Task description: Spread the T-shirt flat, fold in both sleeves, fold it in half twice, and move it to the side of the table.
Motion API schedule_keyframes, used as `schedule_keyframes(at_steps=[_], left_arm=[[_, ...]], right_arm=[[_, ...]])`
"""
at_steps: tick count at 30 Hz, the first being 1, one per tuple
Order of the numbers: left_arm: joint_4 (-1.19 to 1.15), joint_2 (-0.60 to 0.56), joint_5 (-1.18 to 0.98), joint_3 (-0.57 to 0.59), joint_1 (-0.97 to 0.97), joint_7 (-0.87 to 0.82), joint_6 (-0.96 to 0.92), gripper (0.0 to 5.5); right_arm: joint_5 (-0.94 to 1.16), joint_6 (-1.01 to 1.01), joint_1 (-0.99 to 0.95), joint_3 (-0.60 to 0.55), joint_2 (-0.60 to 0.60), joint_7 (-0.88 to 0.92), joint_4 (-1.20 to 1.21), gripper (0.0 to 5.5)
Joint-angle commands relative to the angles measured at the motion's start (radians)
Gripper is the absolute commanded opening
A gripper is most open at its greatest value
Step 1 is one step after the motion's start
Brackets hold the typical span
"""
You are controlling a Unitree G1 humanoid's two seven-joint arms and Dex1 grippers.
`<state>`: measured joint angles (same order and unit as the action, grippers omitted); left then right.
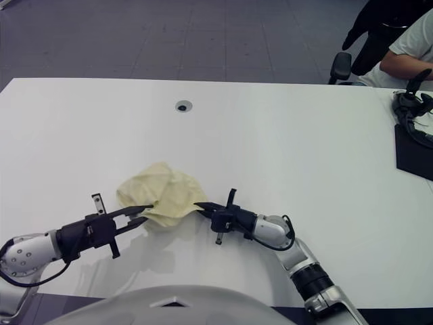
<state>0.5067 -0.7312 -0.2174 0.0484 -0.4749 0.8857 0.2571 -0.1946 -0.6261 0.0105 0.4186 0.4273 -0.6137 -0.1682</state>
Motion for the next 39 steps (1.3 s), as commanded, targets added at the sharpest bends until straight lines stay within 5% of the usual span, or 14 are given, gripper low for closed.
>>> schedule_keyframes(at_steps=[1,8,17,23,39], left_arm=[[0.062,-0.021,-0.1,0.013,-0.021,0.04,-0.014,1.4],[0.254,-0.057,-0.608,0.22,-0.052,0.115,-0.09,2.64],[0.066,-0.077,-0.192,0.135,0.126,0.093,-0.09,4.29],[-0.016,-0.104,-0.228,0.051,0.297,0.174,-0.158,5.27],[-0.195,-0.205,-0.089,-0.129,0.575,0.38,-0.255,5.17]], right_arm=[[0.022,0.012,0.003,-0.022,0.016,0.002,0.04,0.0],[0.119,0.065,0.053,-0.073,0.079,-0.037,0.238,0.0],[0.155,0.098,0.133,-0.115,0.212,-0.104,0.404,0.0],[0.162,0.122,0.148,-0.118,0.234,-0.12,0.471,0.0],[0.103,0.119,0.154,-0.094,0.219,-0.114,0.464,0.0]])
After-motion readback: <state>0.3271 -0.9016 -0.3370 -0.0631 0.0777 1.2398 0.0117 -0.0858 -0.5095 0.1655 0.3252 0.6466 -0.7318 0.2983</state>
